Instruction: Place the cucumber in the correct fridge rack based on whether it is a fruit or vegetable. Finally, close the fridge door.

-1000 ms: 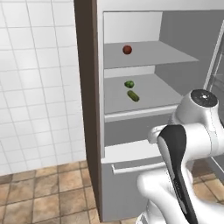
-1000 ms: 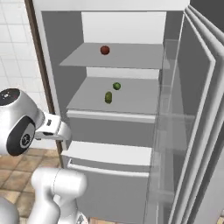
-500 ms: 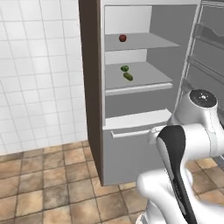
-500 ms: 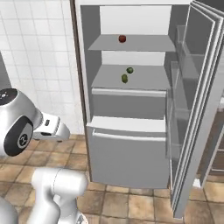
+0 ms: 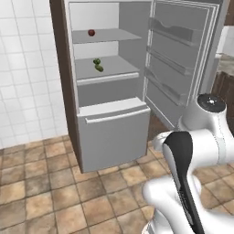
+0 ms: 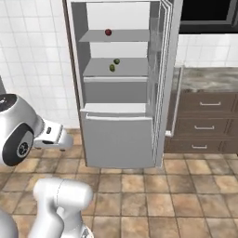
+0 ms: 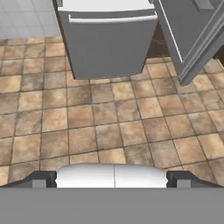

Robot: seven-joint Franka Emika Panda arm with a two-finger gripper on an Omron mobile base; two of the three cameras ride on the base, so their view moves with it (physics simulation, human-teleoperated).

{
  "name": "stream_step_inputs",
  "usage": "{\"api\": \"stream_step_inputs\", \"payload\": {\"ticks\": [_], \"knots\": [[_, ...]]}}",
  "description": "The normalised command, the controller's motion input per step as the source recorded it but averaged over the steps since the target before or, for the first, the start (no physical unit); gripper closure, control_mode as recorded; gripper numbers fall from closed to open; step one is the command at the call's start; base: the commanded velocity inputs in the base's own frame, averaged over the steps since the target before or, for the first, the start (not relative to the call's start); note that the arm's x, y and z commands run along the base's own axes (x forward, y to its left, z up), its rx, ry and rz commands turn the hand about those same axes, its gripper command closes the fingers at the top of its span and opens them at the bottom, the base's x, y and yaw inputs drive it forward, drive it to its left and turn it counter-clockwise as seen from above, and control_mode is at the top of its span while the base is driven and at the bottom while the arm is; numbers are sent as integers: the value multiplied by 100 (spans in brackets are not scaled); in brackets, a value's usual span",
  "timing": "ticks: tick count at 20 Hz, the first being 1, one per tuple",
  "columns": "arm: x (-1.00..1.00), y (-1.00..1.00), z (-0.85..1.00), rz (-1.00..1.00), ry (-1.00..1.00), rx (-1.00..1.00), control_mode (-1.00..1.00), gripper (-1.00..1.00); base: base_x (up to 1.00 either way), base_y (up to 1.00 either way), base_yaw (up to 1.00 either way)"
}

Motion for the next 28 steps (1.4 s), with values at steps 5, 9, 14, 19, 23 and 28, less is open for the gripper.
{"api": "stream_step_inputs", "payload": {"ticks": [5, 9, 14, 19, 23, 28], "knots": [[0, 0, 0, 0, 0, 0, 100, -100, -19, -96, -21], [0, 0, 0, 0, 0, 0, 100, -100, 14, -99, -12], [0, 0, 0, 0, 0, 0, 100, -100, 36, -98, -4], [0, 0, 0, 0, 0, 0, 100, -100, 43, -85, 6], [0, 0, 0, 0, 0, 0, 100, -100, 65, -63, 26], [0, 0, 0, 0, 0, 0, 100, -100, 78, -49, 37]]}}
